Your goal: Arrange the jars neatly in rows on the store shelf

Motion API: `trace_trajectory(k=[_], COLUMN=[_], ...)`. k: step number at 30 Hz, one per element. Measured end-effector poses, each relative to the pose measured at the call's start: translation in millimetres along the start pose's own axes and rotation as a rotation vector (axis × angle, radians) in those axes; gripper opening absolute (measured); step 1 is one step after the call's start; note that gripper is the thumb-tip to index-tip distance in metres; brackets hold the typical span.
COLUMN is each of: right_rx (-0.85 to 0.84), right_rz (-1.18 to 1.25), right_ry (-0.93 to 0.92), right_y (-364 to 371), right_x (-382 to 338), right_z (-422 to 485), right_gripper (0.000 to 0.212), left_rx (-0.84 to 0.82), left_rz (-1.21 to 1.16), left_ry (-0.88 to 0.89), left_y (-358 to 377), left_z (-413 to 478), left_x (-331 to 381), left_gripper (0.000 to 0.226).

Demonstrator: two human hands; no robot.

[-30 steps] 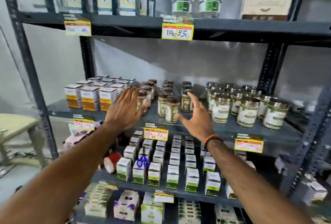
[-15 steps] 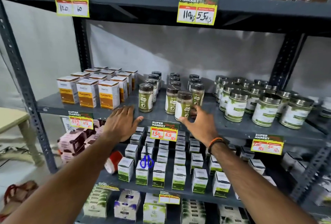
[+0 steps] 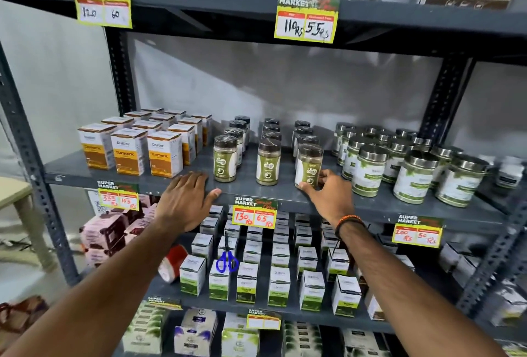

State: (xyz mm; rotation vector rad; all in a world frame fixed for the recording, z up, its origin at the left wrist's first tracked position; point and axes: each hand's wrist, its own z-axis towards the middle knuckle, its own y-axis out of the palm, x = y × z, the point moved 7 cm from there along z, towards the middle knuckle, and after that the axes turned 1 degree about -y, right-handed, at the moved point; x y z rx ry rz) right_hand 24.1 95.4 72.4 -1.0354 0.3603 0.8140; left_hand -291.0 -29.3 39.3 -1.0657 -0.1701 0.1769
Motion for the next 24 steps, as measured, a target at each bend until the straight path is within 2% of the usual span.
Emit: trace_trajectory(k=[5, 13, 20, 22, 24], right_rx=[-0.058, -0.017, -0.025, -0.043, -0.022], right_rz=[-0.071, -0.073, -0.085, -0.076, -0.069], right_ry=[0.047, 0.127, 0.109, 0.1, 0.107], right_y=[9, 10, 15, 14, 5], right_x=[5, 8, 11, 10, 6], right_z=[4, 8, 12, 11, 9], right_gripper=[0.043, 0.046, 0.046, 0.05, 0.066], left_rx=[0.012, 0.017, 0.021, 0.009, -0.011], left_rz=[-0.003, -0.005, -0.009, -0.023, -0.03], left_ry=[0.001, 0.002, 0.014, 0.013, 0.003], left_y=[2, 5, 8, 11, 10], left_z=[0, 0, 1, 1, 3], left_x=[-1, -3, -4, -5, -4], left_gripper=[0.077, 0.077, 0.077, 0.078, 0.081])
